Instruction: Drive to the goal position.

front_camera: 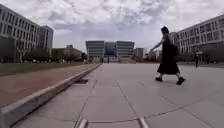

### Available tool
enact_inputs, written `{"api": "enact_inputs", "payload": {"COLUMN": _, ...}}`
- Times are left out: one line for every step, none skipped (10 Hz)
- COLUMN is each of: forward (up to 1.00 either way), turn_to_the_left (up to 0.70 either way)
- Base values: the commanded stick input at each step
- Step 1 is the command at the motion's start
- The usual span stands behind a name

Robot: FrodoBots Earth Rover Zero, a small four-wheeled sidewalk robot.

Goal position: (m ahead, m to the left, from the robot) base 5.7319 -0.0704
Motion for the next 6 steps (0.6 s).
{"api": "enact_inputs", "payload": {"forward": 0.70, "turn_to_the_left": 0.00}}
{"api": "enact_inputs", "payload": {"forward": 0.70, "turn_to_the_left": 0.00}}
{"api": "enact_inputs", "payload": {"forward": 0.70, "turn_to_the_left": 0.00}}
{"api": "enact_inputs", "payload": {"forward": 0.70, "turn_to_the_left": 0.00}}
{"api": "enact_inputs", "payload": {"forward": 0.70, "turn_to_the_left": 0.00}}
{"api": "enact_inputs", "payload": {"forward": 0.70, "turn_to_the_left": 0.00}}
